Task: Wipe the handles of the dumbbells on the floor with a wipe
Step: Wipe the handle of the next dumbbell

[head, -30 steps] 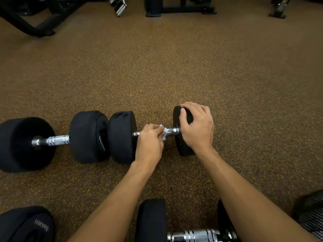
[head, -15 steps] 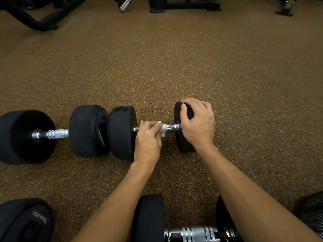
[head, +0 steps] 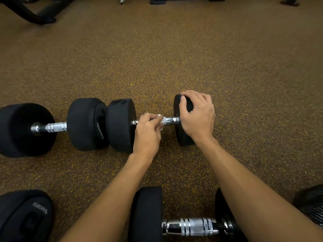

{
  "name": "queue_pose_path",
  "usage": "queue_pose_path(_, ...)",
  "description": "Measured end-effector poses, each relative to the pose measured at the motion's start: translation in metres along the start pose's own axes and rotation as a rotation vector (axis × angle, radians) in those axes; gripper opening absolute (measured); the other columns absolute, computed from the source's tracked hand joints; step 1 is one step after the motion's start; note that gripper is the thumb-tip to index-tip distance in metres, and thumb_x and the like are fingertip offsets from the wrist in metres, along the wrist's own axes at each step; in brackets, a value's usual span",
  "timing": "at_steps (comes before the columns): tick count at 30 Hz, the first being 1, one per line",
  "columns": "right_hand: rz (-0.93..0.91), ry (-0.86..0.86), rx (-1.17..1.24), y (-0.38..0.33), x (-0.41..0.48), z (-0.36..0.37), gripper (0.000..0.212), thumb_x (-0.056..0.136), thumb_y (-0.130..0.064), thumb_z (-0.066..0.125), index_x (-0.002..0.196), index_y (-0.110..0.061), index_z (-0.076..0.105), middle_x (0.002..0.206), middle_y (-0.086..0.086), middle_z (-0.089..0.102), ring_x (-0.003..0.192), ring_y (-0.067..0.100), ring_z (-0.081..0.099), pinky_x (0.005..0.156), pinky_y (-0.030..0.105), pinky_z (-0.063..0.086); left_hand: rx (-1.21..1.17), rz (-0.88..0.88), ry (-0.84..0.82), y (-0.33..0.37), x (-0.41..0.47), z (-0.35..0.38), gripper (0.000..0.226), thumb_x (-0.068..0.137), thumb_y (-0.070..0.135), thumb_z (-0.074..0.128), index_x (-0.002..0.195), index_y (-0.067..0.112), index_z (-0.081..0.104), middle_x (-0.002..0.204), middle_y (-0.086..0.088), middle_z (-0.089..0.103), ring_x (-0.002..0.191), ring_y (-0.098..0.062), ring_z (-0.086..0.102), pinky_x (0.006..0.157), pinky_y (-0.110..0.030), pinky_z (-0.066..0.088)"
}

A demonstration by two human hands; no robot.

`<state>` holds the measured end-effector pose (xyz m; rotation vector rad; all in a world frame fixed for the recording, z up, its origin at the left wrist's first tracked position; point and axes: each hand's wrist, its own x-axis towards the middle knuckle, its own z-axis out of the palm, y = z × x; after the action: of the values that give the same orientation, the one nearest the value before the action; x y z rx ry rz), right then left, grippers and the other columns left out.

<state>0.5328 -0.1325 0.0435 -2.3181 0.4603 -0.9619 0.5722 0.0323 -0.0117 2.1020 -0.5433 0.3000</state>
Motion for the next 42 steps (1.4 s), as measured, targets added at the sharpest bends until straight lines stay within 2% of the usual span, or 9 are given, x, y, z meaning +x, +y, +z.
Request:
queue_pose_path(4, 0.001, 0.005, 0.005, 0.000, 0.000, 0.000, 0.028, 0.102, -0.040, 0.055, 0.117, -0.030, 0.076, 0.123, -0.015, 0.073, 0.117, 0.012, 0.057, 0.097, 0.040, 0.051, 0.021, 0.068, -0.076, 0.002, 0.005, -0.007, 0.027, 0.093, 0.011, 0.079, 0.119, 0.006, 0.078, 0.114, -0.006, 0.064, 0.102, 0.002, 0.050, 0.096, -0.006, 0.043)
queue_pose_path(10, -0.001, 0.016, 0.005, -0.002, 0.001, 0.000, 0.025, 0.102, -0.038, 0.056, 0.116, -0.030, 0.076, 0.121, -0.016, 0.073, 0.114, 0.011, 0.057, 0.096, 0.039, 0.051, 0.209, 0.202, -0.096, 0.007, 0.009, -0.006, 0.036, 0.087, 0.015, 0.084, 0.121, 0.006, 0.076, 0.104, -0.006, 0.063, 0.102, -0.018, 0.053, 0.084, -0.034, 0.052)
queue_pose_path(14, -0.001, 0.013, 0.009, -0.001, 0.001, 0.000, 0.026, 0.102, -0.039, 0.056, 0.116, -0.031, 0.076, 0.120, -0.016, 0.073, 0.113, 0.011, 0.057, 0.096, 0.038, 0.050, 0.247, 0.166, -0.014, 0.002, -0.001, -0.011, 0.036, 0.084, 0.011, 0.086, 0.118, 0.003, 0.075, 0.104, -0.008, 0.062, 0.101, -0.021, 0.054, 0.085, -0.035, 0.052)
queue_pose_path(20, -0.004, 0.016, -0.001, -0.003, 0.001, 0.000, 0.027, 0.103, -0.040, 0.055, 0.116, -0.031, 0.077, 0.121, -0.017, 0.073, 0.114, 0.010, 0.057, 0.096, 0.038, 0.051, 0.205, 0.191, -0.059, 0.006, 0.003, -0.003, 0.037, 0.083, 0.008, 0.086, 0.117, 0.004, 0.074, 0.107, -0.008, 0.063, 0.104, -0.019, 0.054, 0.086, -0.038, 0.054)
queue_pose_path(25, -0.002, 0.023, 0.012, -0.001, 0.001, 0.000, 0.028, 0.102, -0.039, 0.055, 0.116, -0.030, 0.077, 0.121, -0.016, 0.074, 0.115, 0.011, 0.058, 0.097, 0.040, 0.051, 0.186, 0.136, -0.011, 0.002, -0.008, -0.011, 0.038, 0.081, -0.005, 0.083, 0.118, 0.002, 0.073, 0.112, -0.009, 0.064, 0.107, -0.026, 0.062, 0.099, -0.035, 0.052)
queue_pose_path(31, -0.002, 0.018, 0.020, -0.003, 0.001, 0.000, 0.028, 0.102, -0.039, 0.056, 0.116, -0.029, 0.078, 0.121, -0.015, 0.074, 0.115, 0.013, 0.058, 0.097, 0.042, 0.051, 0.141, 0.149, -0.034, 0.002, -0.001, -0.005, 0.036, 0.083, 0.001, 0.084, 0.118, 0.002, 0.073, 0.112, -0.009, 0.065, 0.106, -0.026, 0.063, 0.099, -0.041, 0.055)
queue_pose_path(35, 0.005, 0.019, 0.017, -0.003, 0.002, -0.001, 0.028, 0.102, -0.039, 0.055, 0.116, -0.029, 0.077, 0.120, -0.016, 0.074, 0.114, 0.012, 0.058, 0.097, 0.041, 0.051, 0.125, 0.053, 0.021, -0.002, -0.006, -0.008, 0.043, 0.087, 0.005, 0.083, 0.128, 0.007, 0.070, 0.121, -0.006, 0.071, 0.120, -0.027, 0.066, 0.128, -0.023, 0.023)
queue_pose_path(39, 0.001, 0.026, 0.015, -0.002, 0.001, 0.000, 0.028, 0.102, -0.038, 0.056, 0.116, -0.028, 0.078, 0.121, -0.015, 0.074, 0.114, 0.012, 0.058, 0.097, 0.041, 0.052, 0.090, 0.126, 0.029, -0.003, -0.006, -0.004, 0.034, 0.086, 0.003, 0.083, 0.119, 0.004, 0.076, 0.121, -0.008, 0.077, 0.118, -0.020, 0.071, 0.127, -0.045, 0.034)
queue_pose_path(42, -0.003, 0.026, 0.008, -0.001, 0.001, 0.000, 0.028, 0.102, -0.038, 0.056, 0.117, -0.028, 0.078, 0.121, -0.014, 0.074, 0.114, 0.013, 0.059, 0.097, 0.042, 0.052, 0.057, 0.179, 0.016, -0.007, -0.001, 0.002, 0.030, 0.087, 0.010, 0.082, 0.117, 0.004, 0.079, 0.124, -0.011, 0.077, 0.120, -0.022, 0.072, 0.120, -0.050, 0.043)
